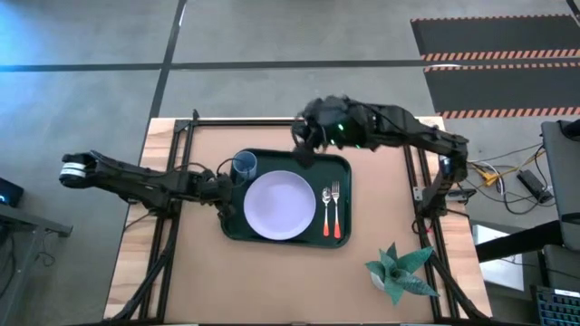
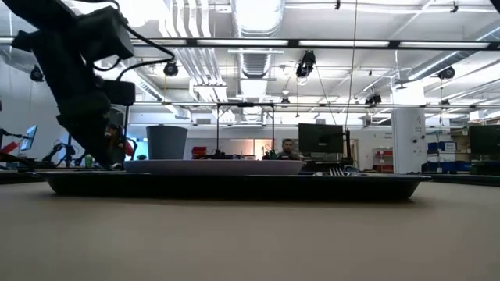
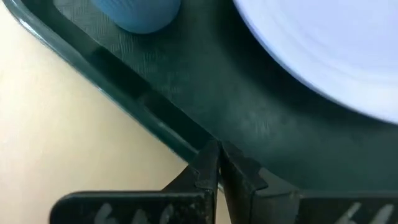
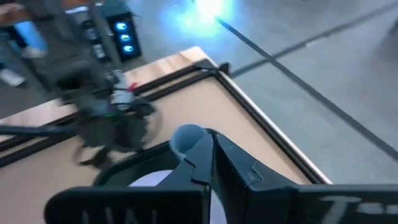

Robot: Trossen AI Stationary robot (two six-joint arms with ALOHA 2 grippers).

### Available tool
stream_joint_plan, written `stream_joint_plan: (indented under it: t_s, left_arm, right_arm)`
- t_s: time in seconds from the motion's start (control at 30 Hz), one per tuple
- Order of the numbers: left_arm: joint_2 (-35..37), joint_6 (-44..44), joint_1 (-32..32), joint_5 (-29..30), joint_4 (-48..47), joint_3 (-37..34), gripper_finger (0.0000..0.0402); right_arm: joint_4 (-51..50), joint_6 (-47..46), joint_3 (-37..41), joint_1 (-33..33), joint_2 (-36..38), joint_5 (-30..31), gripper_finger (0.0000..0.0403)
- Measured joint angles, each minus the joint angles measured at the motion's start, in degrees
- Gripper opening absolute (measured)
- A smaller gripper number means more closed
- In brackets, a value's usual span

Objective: Pick and place plate/cup/fork/spoon on tray
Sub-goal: Move the black serving tray to the middle of the table

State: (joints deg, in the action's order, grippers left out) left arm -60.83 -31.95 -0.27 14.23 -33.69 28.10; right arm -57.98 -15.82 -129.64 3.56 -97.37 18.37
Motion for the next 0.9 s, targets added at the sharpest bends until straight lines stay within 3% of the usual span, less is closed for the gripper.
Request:
stream_joint_plan:
  t_s: [0.33,0.6,0.9]
  left_arm:
    - [-6.8,0.9,1.4,-4.9,4.7,0.4,0.0]
    - [-11.9,0.7,1.3,-8.4,7.6,0.7,0.0]
    - [-13.0,-0.9,-3.3,-11.0,8.2,2.3,0.0]
  right_arm:
    - [-0.1,0.4,0.0,-9.0,1.6,4.4,0.0008]
    - [-0.1,1.5,0.0,-9.3,1.6,4.9,0.0008]
    - [-0.1,2.4,0.0,-9.2,1.6,5.8,0.0008]
